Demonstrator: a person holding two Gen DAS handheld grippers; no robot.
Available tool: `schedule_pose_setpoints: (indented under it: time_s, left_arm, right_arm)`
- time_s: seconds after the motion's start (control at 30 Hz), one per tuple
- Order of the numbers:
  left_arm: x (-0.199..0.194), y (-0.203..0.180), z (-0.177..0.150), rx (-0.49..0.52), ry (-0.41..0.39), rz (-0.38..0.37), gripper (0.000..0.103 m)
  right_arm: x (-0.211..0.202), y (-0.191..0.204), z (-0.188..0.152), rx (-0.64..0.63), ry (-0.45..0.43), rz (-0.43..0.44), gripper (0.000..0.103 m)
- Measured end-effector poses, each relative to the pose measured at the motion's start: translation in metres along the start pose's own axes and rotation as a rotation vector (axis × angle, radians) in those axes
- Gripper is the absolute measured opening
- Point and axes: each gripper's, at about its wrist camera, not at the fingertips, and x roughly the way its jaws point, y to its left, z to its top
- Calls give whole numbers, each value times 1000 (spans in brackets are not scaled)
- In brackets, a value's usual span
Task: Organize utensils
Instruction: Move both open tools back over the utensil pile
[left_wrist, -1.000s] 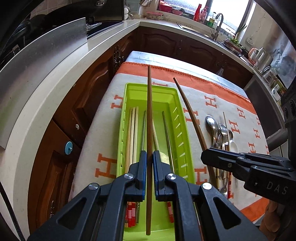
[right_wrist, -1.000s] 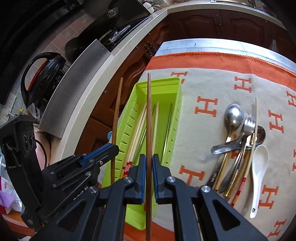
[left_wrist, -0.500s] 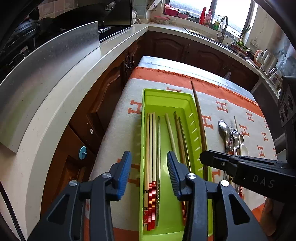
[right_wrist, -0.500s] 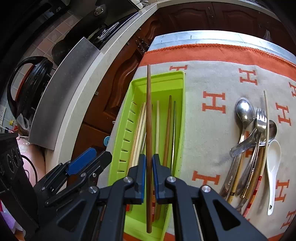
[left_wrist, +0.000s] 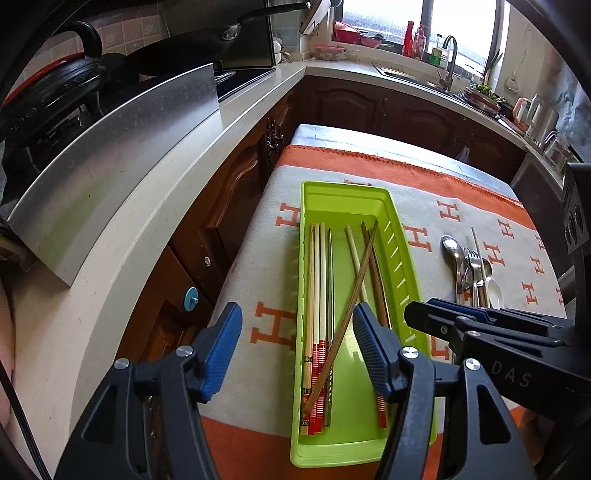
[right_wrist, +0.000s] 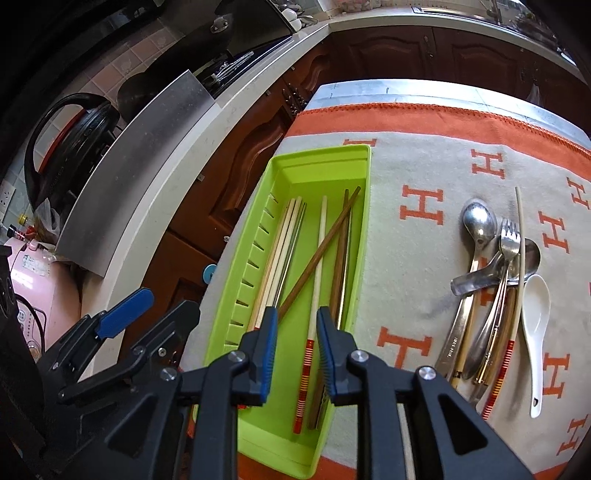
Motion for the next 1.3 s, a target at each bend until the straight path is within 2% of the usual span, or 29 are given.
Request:
schedule_pose_setpoints:
  time_s: [0.07,0.2,0.33,0.53,0.73,0.87,0.97,1.13,1.3]
  left_arm:
    - [-4,-1,-3,0,-3,12,62]
    - [-13,-6,-11,-5,-7,23,70]
    - [-25,-13,-19,0,-16,35,70]
    - [-38,-31,-22,10,-35,33,77]
    - [-42,-63,-20,42,-48,1,78]
    - [-45,-89,-15,82,-55,-43,79]
    - [-46,-110,-10,129,-60,-69,81]
    - [-45,-145,-4,217,-78,-124,81]
    - [-24,-179,0,295,-57,-176,81]
  right_arm:
    - [-3,0,-5,-11,-4,2,22]
    - [-10,-3,-14,-21,-9,-2,22]
    - [-23,-10,-24,-21,-24,-10,22]
    - [-50,-28,-39,-9,-62,-25,22]
    - [-82,-52,-53,4,-146,-88,22]
    - [-109,-71,-60,11,-239,-164,33]
    - [-127,-87,-62,23,-290,-199,34]
    - [-144,-119,-65,81,-309,-202,34]
    - [-143,-155,-67,163,-290,-202,34]
